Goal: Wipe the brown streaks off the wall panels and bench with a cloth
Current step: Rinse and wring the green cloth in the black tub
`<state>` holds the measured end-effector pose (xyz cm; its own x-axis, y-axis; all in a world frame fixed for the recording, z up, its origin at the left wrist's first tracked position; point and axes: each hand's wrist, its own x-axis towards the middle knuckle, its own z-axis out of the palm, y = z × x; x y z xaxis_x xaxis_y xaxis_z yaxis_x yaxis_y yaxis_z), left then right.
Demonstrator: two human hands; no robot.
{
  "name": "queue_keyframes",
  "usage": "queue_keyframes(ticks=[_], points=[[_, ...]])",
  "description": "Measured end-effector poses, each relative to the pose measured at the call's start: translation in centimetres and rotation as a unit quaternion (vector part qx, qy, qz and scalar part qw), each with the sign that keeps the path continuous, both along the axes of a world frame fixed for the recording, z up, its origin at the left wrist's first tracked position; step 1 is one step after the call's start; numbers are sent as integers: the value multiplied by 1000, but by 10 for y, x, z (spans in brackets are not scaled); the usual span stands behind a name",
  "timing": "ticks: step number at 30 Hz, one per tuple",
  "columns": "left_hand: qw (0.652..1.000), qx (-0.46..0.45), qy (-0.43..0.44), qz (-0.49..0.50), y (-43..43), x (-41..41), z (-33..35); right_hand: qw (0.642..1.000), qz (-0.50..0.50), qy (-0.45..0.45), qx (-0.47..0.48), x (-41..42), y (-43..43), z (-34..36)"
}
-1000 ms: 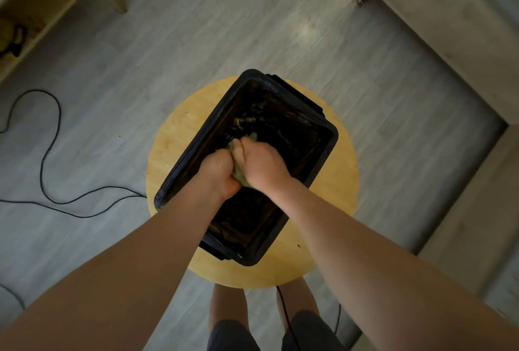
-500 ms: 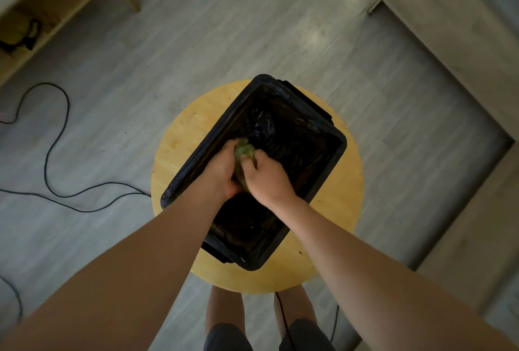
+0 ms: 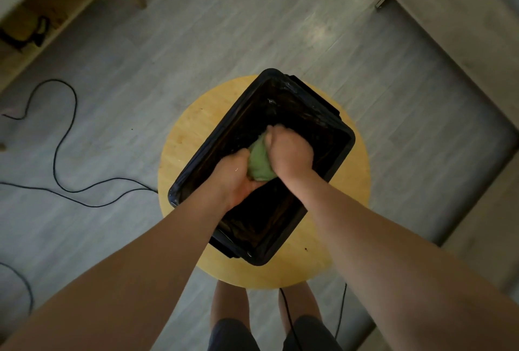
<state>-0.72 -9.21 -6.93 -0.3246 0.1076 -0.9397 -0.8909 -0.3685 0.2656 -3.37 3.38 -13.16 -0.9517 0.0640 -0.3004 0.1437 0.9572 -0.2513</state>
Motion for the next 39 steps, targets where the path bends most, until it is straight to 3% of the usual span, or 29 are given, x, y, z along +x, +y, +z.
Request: queue_keyframes(ticks=[2,4,6,8,14,18,21,23,26,28,29,31,33,36,39], points=[[1000,-25,-16,9,-7,3,0,994,-108,-5,-24,-3,5,-7],[999,-37,-28,5,-12,3,-5,980,-176,-70,-61,4,0,-8],[999,-37,-27,3,-12,2,-9,961,-168,-199,-88,14,-13,-7],[999,-30,-31,4,-9,-1,-13,948,-128,-269,-111,23,-21,5],[998,-33,-51,9,-7,-9,-15,922,-106,-145,-342,56,-32,70],[998,-50,-37,-17,0,-9,-3,960,-48,-37,-273,56,-37,62],[999,-31,-26,-14,4,-8,5,977,-58,-28,-204,41,-28,37],[999,-37,-10,-36,3,-5,10,993,-48,-36,-101,26,-19,21],[998,-31,-8,-57,-3,0,11,992,-120,9,-27,13,-10,6],[997,-45,-17,-55,-6,-2,12,980,-193,-5,-42,15,-11,2],[998,-47,-18,-43,-7,-2,8,976,-204,-63,-54,17,-13,0],[999,-40,-20,-28,-5,-2,3,958,-167,-213,-90,24,-17,2],[999,-37,-22,-3,-1,-3,-2,941,-136,-259,-169,33,-23,18],[998,-40,-37,8,-3,-7,-6,939,-106,-177,-275,56,-33,56],[998,-35,-54,9,-6,-5,-6,953,-56,-68,-290,70,-38,81]])
